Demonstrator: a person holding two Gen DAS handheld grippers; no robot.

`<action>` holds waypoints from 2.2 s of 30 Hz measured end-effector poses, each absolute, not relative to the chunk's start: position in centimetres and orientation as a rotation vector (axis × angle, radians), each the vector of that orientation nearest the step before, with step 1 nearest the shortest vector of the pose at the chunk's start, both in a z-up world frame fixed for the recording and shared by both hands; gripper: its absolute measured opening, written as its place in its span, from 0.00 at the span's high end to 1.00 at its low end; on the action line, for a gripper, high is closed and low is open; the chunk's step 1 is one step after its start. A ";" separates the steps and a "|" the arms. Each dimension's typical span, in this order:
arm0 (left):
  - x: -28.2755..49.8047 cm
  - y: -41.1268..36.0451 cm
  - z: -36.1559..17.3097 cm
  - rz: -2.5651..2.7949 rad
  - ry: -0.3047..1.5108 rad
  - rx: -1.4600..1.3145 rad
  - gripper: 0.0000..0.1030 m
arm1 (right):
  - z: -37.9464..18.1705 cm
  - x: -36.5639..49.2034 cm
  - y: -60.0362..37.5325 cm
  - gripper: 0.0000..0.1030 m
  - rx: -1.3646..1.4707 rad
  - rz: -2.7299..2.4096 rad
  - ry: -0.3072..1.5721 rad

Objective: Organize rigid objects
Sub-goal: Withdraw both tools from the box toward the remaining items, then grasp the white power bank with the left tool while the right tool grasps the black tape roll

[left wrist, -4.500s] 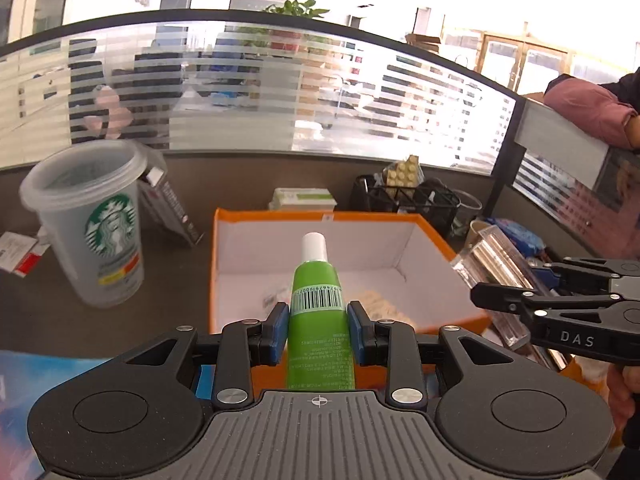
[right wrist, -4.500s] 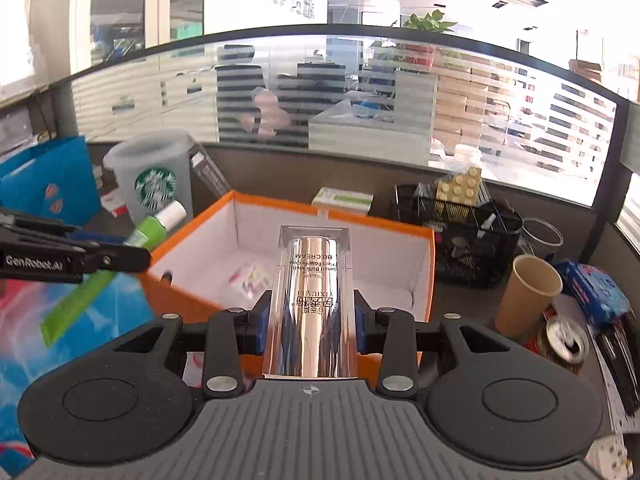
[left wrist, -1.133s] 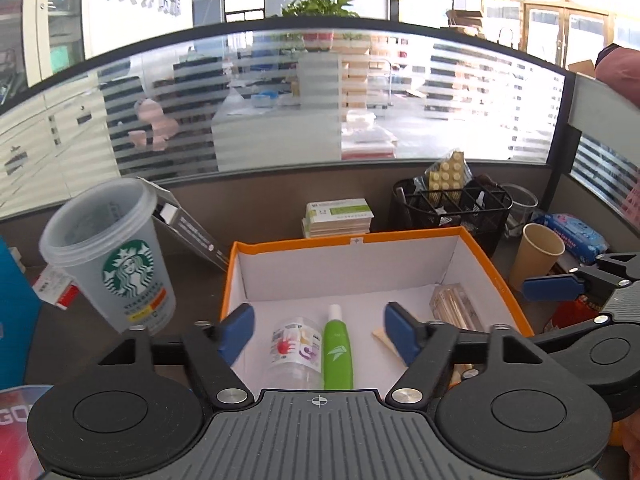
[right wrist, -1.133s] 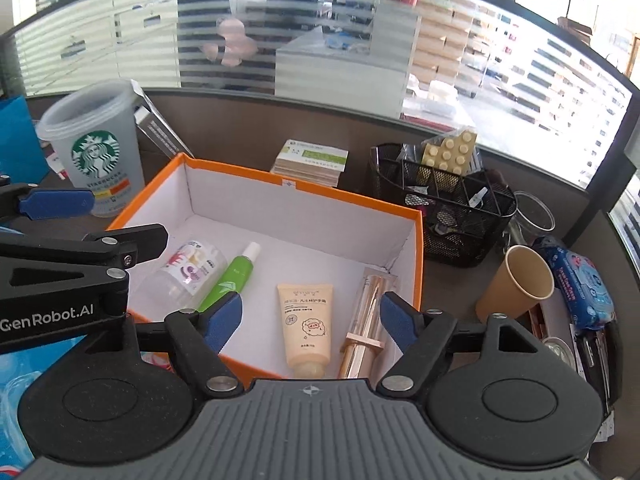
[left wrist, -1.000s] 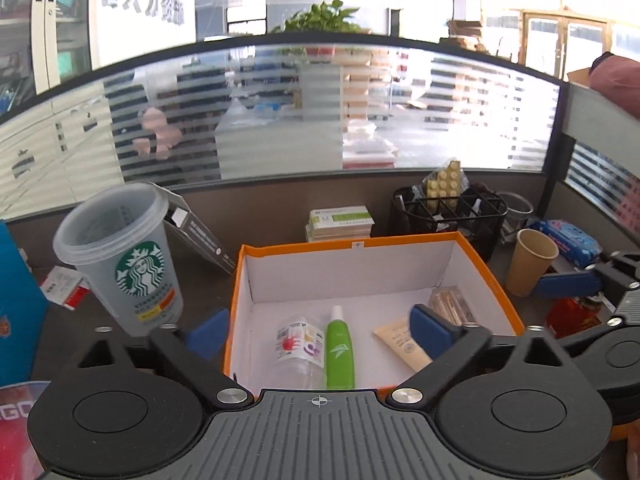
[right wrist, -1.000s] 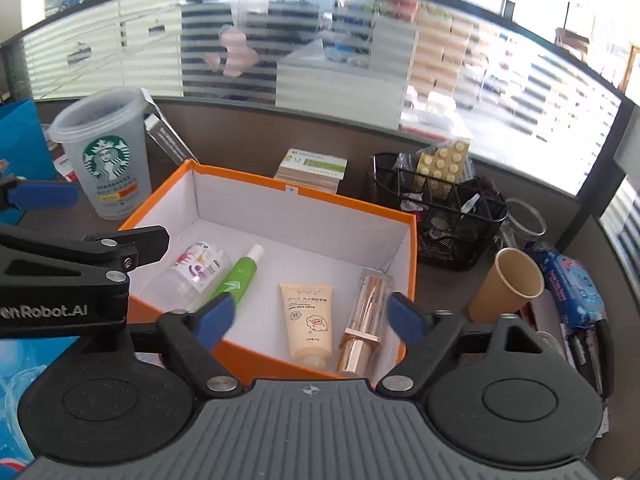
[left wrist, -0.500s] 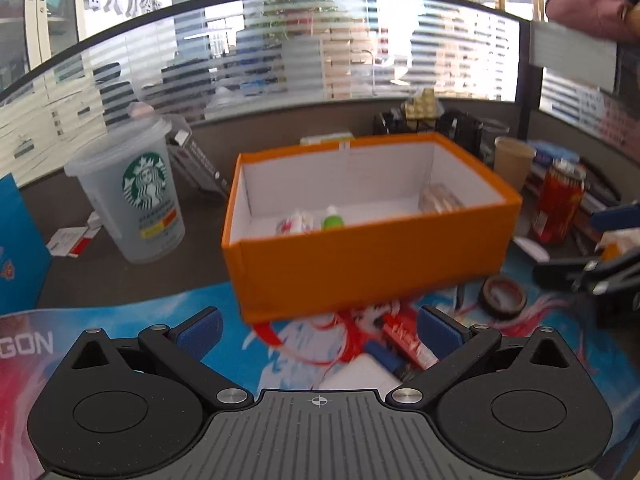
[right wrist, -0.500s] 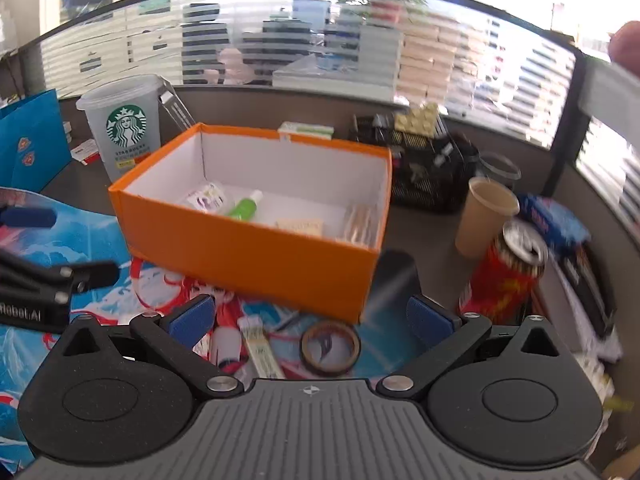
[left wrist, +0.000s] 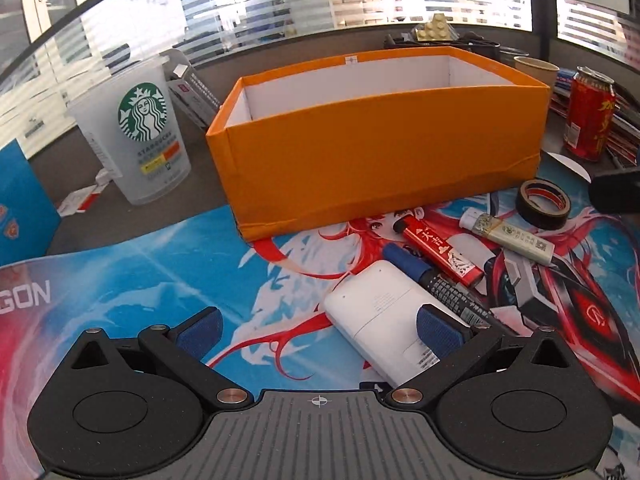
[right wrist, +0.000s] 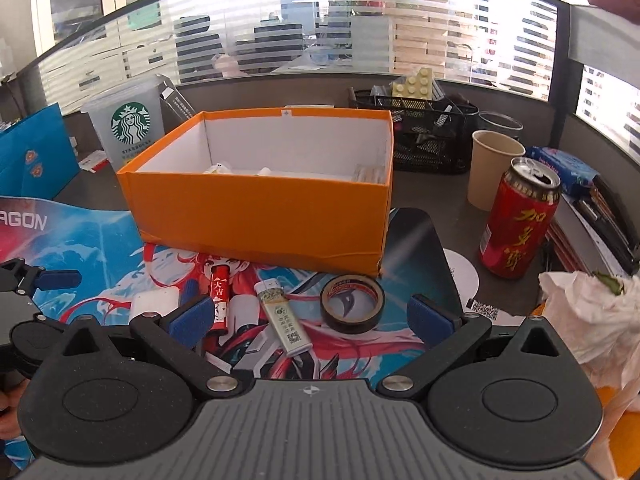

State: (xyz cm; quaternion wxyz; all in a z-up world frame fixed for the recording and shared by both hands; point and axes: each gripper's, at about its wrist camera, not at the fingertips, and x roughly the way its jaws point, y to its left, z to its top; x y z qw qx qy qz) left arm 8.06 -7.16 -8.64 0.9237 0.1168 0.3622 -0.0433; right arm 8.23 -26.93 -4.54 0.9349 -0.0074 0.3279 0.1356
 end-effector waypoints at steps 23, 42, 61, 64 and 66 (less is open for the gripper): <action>7.8 -7.7 -10.0 -0.155 0.734 0.123 0.00 | -7.2 8.8 -27.6 0.00 0.003 0.251 0.684; 7.7 -5.5 -11.2 -0.241 0.733 0.110 0.00 | -9.2 8.7 -25.8 0.00 -0.076 0.304 0.697; 6.7 -5.6 -10.8 -0.337 0.664 0.093 0.49 | -9.7 11.0 -28.1 0.00 -0.029 0.250 0.618; 6.7 -5.4 -10.8 -0.328 0.666 0.094 0.49 | -10.0 12.0 -28.1 0.03 -0.030 0.242 0.617; 6.8 -5.2 -10.8 -0.324 0.672 0.088 0.49 | -10.3 12.9 -28.3 0.06 -0.010 0.248 0.627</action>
